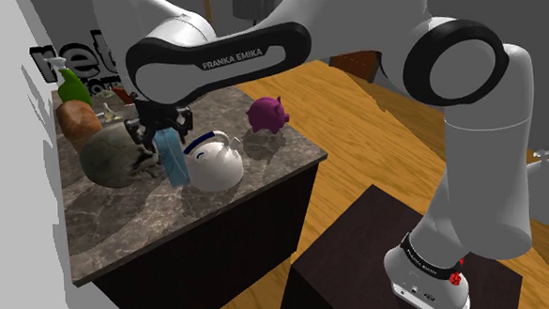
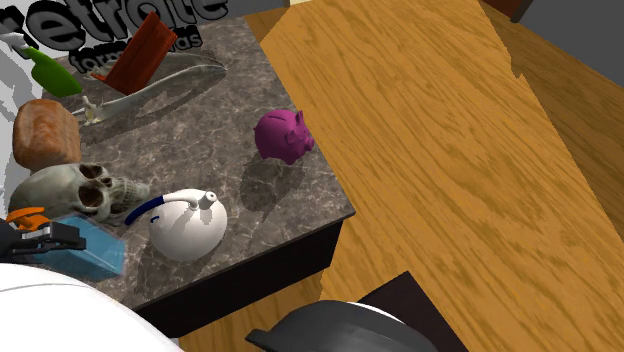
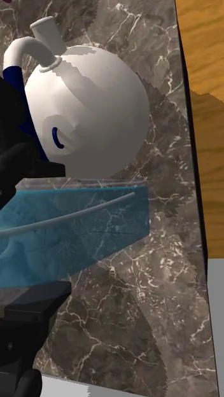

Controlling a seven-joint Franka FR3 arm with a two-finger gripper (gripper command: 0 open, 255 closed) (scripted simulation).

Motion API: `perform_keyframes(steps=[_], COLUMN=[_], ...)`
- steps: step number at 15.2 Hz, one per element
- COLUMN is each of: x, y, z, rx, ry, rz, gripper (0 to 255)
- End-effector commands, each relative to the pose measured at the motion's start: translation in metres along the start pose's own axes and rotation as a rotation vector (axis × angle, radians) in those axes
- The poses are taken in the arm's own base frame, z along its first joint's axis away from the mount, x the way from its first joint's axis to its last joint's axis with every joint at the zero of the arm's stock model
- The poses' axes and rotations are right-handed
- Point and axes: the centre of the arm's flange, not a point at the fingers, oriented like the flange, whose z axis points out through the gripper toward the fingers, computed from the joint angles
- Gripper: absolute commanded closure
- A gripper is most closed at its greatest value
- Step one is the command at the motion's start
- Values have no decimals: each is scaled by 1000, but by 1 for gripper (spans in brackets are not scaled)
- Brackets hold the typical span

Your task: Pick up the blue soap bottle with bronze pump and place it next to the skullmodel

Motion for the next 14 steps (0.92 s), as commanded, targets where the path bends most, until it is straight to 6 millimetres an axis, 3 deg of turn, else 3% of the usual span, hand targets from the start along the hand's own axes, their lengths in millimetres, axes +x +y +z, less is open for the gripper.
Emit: perform_keyframes(steps=[1,14], x=[-1,-13], y=[-1,-3], z=[10,78], rx=[1,1], ry=[1,1], rz=[0,0], gripper=[255,255])
